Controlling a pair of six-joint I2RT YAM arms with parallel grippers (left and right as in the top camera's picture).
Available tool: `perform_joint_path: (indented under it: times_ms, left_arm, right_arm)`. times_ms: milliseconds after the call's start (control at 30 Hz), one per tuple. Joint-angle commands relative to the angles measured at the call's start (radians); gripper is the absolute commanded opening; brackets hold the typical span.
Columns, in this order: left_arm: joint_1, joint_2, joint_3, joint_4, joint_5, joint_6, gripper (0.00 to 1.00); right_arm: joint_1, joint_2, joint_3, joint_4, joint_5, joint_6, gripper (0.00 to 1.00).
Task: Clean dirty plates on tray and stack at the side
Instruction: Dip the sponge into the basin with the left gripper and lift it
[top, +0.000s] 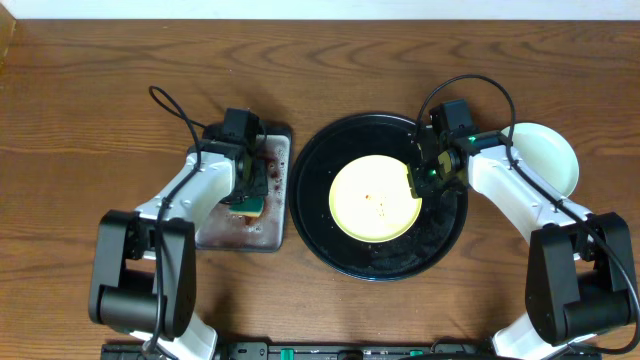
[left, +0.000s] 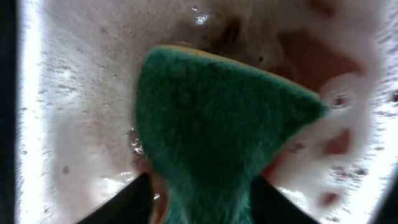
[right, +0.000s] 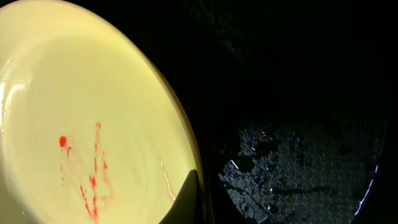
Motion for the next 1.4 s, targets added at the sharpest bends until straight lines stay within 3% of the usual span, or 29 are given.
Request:
perform_joint_path:
  times_ms: [0, 67, 100, 367, 433, 467, 567, 733, 833, 933, 1100, 1367]
  left_arm:
    - [0.004, 0.027, -0.005, -0.009, -0.008, 0.012, 0.52]
    - [0.004, 0.023, -0.005, -0.011, -0.008, 0.012, 0.14]
    - [0.004, 0.018, -0.005, -0.011, -0.008, 0.012, 0.07]
    - [0.004, -0.106, 0.015, -0.013, -0.008, 0.016, 0.07]
    - [0.004, -0.134, 0.015, -0.015, -0.008, 0.016, 0.43]
    - [0.004, -0.141, 0.015, -0.017, -0.008, 0.016, 0.52]
    - [0.004, -0.138, 0.015, -0.031, -0.004, 0.015, 0.57]
    - [0.004, -0.099, 0.013, -0.041, -0.004, 0.014, 0.57]
    - [0.004, -0.062, 0.013, -0.038, -0.004, 0.014, 0.54]
    - [0.004, -0.019, 0.013, -0.037, 0.008, 0.011, 0.42]
    - [0.004, 0.022, 0.013, -0.030, 0.026, 0.011, 0.07]
    - [0.004, -0.069, 0.026, -0.039, 0.026, 0.012, 0.07]
  right_arm:
    - [0.003, 0.006, -0.003, 0.005, 0.001, 0.020, 0.01]
    - [0.003, 0.006, -0.003, 0.006, 0.002, 0.019, 0.01]
    - [0.003, 0.006, -0.003, 0.006, 0.002, 0.020, 0.01]
    - [0.003, 0.006, -0.003, 0.006, 0.002, 0.019, 0.01]
    - [0.003, 0.006, -0.003, 0.006, 0.002, 0.019, 0.01]
    - [0.003, 0.006, -0.003, 0.007, 0.002, 0.019, 0.01]
    - [0.003, 0.006, -0.003, 0.010, 0.002, 0.019, 0.01]
    - [0.003, 0.006, -0.003, 0.010, 0.002, 0.019, 0.01]
    - [0.003, 0.006, -0.003, 0.010, 0.002, 0.019, 0.01]
    - [0.003, 0.006, -0.003, 0.010, 0.002, 0.019, 0.01]
    - [0.003, 0.006, -0.003, 0.010, 0.002, 0.019, 0.01]
    - [0.003, 0.006, -0.003, 0.010, 0.002, 0.019, 0.01]
